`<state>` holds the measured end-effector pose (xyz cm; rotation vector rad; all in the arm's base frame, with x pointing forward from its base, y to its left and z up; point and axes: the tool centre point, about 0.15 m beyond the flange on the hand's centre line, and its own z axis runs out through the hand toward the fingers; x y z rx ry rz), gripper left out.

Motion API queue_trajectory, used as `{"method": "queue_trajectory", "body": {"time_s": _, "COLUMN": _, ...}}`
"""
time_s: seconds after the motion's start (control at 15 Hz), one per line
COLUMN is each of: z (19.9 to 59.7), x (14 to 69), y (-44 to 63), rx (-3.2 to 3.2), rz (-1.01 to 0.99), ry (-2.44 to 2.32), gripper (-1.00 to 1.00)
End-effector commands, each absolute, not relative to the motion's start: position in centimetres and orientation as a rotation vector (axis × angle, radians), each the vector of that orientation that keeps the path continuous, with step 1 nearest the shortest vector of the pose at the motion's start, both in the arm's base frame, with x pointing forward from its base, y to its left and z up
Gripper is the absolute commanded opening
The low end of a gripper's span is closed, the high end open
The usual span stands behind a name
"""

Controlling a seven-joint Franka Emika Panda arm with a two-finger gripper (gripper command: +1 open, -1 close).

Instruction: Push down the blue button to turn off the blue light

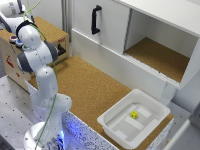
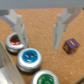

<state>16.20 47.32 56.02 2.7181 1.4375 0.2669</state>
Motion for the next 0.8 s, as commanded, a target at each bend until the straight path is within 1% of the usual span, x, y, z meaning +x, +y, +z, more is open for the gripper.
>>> {"method": "queue_trajectory", "body": {"time_s": 0.0, "z": 55.3, "x": 19.6, "y": 36.6, "rx": 2.98, "rz": 0.333, "ry": 1.094, "gripper": 1.0}}
{"method": "queue_trajectory", "body": {"time_s": 0.07, "z": 54.4, "x": 19.8, "y": 34.4, "rx": 3.073, "rz": 0.417, "ry": 0.989, "gripper": 1.0}}
{"method": "queue_trajectory", "body": {"time_s": 0.2, "z": 52.2, "x": 19.8, "y": 31.1, "rx": 3.225, "rz": 0.517, "ry": 0.782, "gripper": 1.0}}
{"method": "queue_trajectory", "body": {"time_s": 0.47, "z": 49.9, "x": 18.3, "y": 27.7, "rx": 3.212, "rz": 0.49, "ry": 0.452, "gripper": 1.0}}
{"method": "queue_trajectory", "body": {"time_s": 0.67, "z": 46.9, "x": 17.2, "y": 27.2, "rx": 3.236, "rz": 0.492, "ry": 0.201, "gripper": 1.0}}
{"method": "queue_trajectory", "body": {"time_s": 0.73, "z": 46.5, "x": 17.1, "y": 27.5, "rx": 3.253, "rz": 0.506, "ry": 0.161, "gripper": 1.0}}
